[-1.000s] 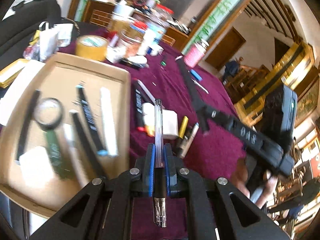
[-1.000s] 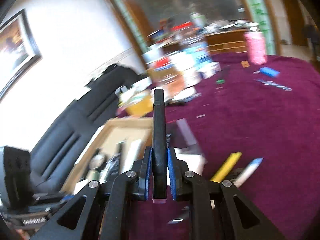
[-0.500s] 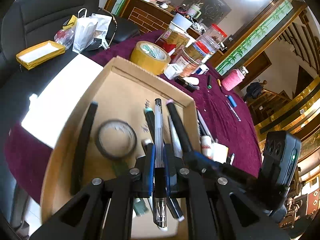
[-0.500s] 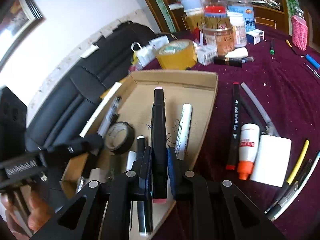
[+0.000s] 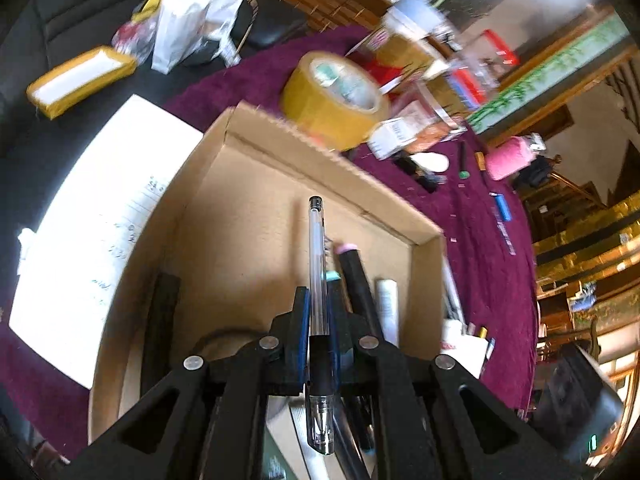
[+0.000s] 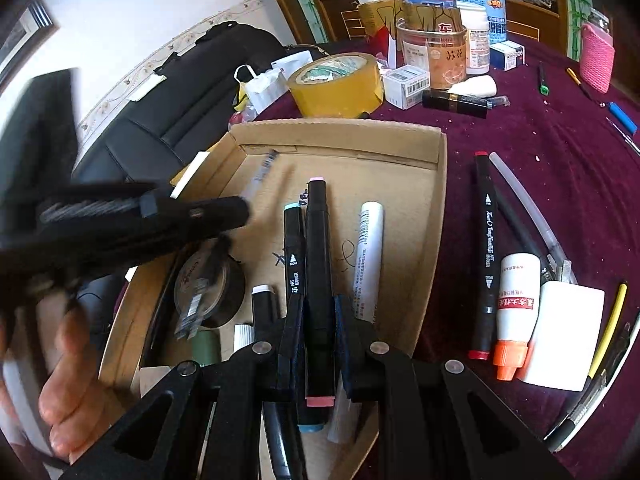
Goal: Organize rigid objects
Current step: 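Open both tools to release the marker and pen into the tray, then move both tools back over the table toward the remaining pens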
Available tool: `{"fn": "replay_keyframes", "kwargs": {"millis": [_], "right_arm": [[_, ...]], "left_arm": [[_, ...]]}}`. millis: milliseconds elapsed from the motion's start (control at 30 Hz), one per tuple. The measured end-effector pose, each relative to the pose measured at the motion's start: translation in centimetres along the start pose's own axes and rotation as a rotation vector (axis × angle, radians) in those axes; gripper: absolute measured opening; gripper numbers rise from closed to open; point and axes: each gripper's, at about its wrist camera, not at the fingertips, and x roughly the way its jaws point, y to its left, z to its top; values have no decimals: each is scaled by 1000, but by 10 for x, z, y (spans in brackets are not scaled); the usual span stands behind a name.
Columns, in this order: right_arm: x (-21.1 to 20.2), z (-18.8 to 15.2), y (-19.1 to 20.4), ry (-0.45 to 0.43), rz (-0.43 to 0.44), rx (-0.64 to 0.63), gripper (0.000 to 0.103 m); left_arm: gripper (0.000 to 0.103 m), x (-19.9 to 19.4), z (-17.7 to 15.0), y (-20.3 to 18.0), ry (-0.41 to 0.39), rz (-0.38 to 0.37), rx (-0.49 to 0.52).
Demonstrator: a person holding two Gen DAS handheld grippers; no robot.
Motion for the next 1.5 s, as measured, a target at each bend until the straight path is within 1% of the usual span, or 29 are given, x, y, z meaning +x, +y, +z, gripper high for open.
{"fn": "replay_keyframes", "kwargs": {"millis": [67,200,400,467,533,567,600,667,767,833,867,900,933,967,1033,1067,1100,1133,1200,1233,1267,1300,1333,1400,1433,1500], "right_arm": [[1,0,1,1,1,-2,17],[-1,0,1,-10,-1,-10,17],[0,-2,2,3,11,-17,17],[0,-2,2,6,17,-23,17],[-1,-1,3,2,18,-38,18],[-2,-1,2,-1,15,-34,21],[-3,-1,1,-1,12,-26,23],[-8,-1,-2,-6,30,-11,30],[-23,-7,-5,-30,68,-17,40],[-41,-13,-12,-48,91,-10,41],[-49,-16,-15,-57,101,-8,41],[-59,-18,-19,-70,109,-10,41],[-71,-22,-23,-89,113,-17,44],[-84,-29,-30,-112,114,-22,50],[-102,-42,-48,-140,106,-9,52],[-111,-51,-61,-148,96,16,52],[-119,-59,-76,-155,85,50,52],[-125,-65,-89,-162,76,78,52],[-133,-75,-114,-171,44,137,52],[-136,-79,-126,-170,29,170,52],[-138,-83,-135,-167,19,200,52],[-140,-86,-143,-166,8,228,52],[-142,-91,-153,-164,-15,255,51],[-141,-100,-165,-162,-55,290,51],[-140,-102,-171,-156,-61,306,51],[-131,-108,-178,-133,-73,342,51]], "left_arm": [[8,7,3,2,12,17,-8],[8,13,3,6,-16,61,-40],[8,14,2,5,-31,61,-37],[8,13,3,8,-33,56,-51],[12,10,1,9,-47,61,-53],[17,10,0,9,-49,55,-46],[25,9,-1,8,-54,47,-46],[37,4,-4,5,-70,42,-39],[39,-7,-13,-5,-96,19,-7],[44,-21,-27,-16,-124,-8,26],[50,-29,-34,-22,-147,-14,42],[58,-42,-48,-30,-191,-22,64],[61,-52,-61,-39,-227,-30,80],[65,-61,-75,-48,-256,-44,102],[71,-71,-104,-68,-299,-73,165],[74,-73,-114,-76,-311,-76,192],[74,-72,-129,-88,-325,-73,233],[74,-70,-136,-94,-328,-69,253],[74,-61,-150,-112,-308,-64,298],[74,-55,-156,-124,-277,-74,320],[74,-52,-159,-130,-261,-85,335],[74,-51,-163,-135,-256,-97,352],[74,-51,-169,-142,-268,-101,374],[74,-51,-175,-148,-279,-82,396],[74,-50,-178,-149,-277,-77,403],[74,-48,-182,-146,-257,-83,393]]}}
